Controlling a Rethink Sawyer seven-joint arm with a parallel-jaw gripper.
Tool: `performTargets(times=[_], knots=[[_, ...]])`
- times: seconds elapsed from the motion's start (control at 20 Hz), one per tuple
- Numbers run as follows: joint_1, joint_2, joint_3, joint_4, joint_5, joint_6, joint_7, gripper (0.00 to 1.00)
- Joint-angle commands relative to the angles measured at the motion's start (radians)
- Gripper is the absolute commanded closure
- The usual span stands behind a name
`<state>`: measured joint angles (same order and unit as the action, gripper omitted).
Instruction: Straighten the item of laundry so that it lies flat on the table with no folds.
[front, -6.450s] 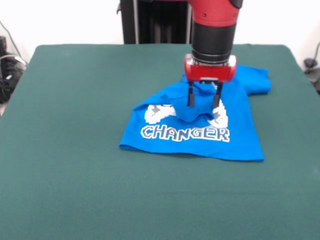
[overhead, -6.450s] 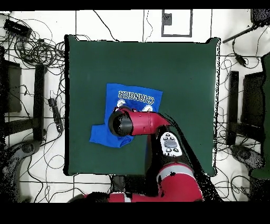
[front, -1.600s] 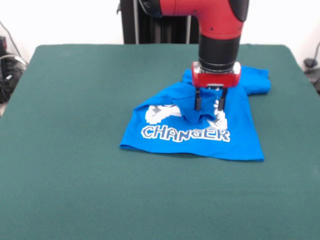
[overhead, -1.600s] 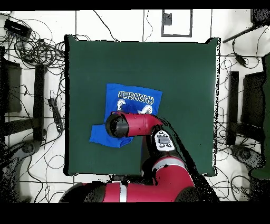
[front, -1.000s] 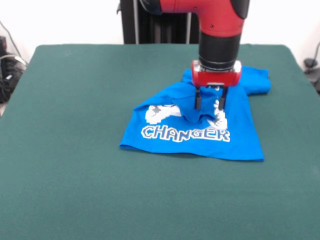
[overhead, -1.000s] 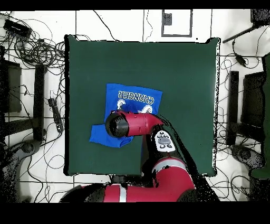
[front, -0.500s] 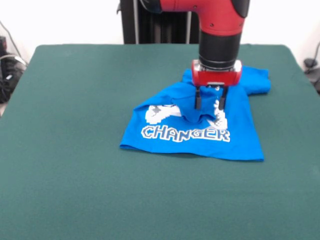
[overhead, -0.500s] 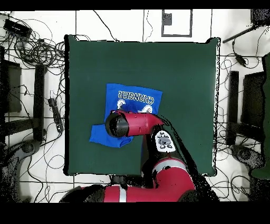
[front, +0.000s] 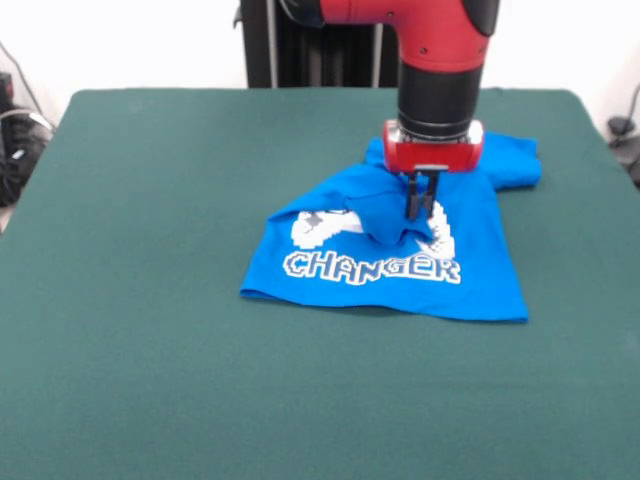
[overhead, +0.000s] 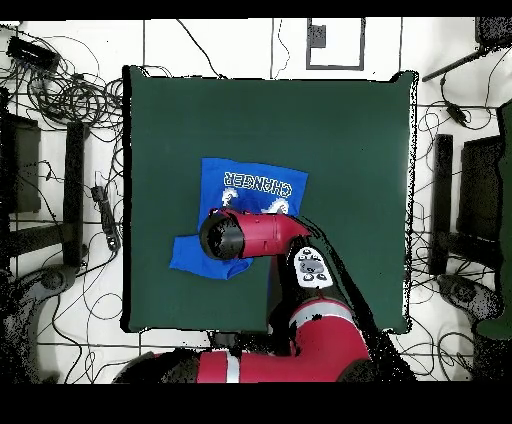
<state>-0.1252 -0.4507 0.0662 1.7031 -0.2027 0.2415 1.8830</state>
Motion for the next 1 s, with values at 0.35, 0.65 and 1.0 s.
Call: performTargets(times=[0.35, 0.65, 1.0], knots=[[0.020, 0.039, 0.067, -0.036, -0.004, 0.070, 0.054, 1.00], [0.013, 0.024, 0.072, -0.024, -0.006, 0.079, 0.048, 1.00], [0.000, -0.031, 0.077, 0.025, -0.010, 0.095, 0.040, 1.00]])
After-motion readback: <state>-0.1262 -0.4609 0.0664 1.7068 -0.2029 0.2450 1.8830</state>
